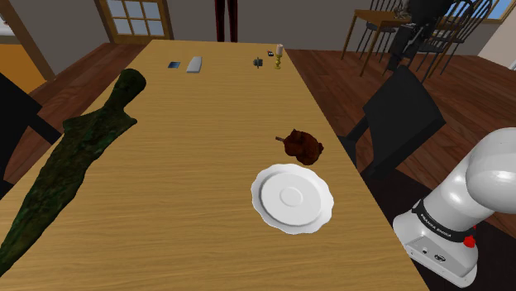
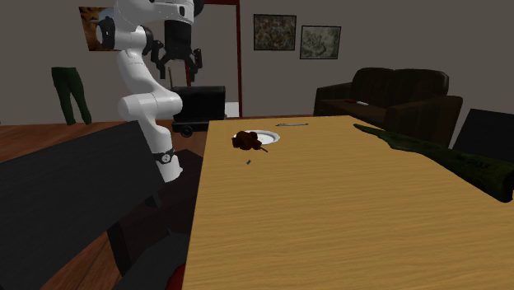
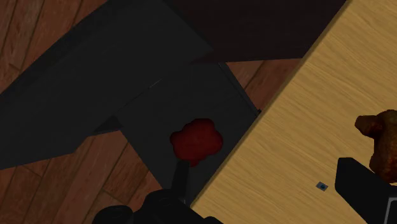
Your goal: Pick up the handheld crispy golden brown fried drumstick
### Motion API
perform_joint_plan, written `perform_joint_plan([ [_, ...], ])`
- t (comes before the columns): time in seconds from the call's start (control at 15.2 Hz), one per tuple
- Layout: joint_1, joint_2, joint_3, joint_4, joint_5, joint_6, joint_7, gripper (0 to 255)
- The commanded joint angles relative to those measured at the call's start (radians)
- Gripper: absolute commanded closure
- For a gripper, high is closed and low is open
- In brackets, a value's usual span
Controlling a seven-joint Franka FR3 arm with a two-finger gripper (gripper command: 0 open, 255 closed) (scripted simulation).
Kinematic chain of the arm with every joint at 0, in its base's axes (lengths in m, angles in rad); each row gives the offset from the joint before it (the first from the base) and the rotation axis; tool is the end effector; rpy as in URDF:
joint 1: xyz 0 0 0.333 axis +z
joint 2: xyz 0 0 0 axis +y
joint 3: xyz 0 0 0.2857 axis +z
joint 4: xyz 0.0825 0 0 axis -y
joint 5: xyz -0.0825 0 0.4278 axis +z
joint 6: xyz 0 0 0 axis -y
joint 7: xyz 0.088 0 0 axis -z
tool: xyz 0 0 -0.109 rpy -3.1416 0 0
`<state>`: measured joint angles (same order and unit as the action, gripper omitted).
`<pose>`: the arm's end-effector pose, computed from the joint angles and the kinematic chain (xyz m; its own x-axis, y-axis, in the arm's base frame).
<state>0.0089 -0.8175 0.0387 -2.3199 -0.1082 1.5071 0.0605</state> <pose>0.3577 0.0076 0.5923 0.9994 -0.0313 0.0131 -0.0328 -0.9903 0.1352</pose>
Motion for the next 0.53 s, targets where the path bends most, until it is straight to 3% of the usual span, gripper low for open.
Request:
perform_joint_plan([
  [0.0,0.0,0.0,0.0,0.0,0.0,0.0,0.0,0],
  [0.46,0.052,0.076,0.062,-0.108,0.095,0.2,0.072,0],
])
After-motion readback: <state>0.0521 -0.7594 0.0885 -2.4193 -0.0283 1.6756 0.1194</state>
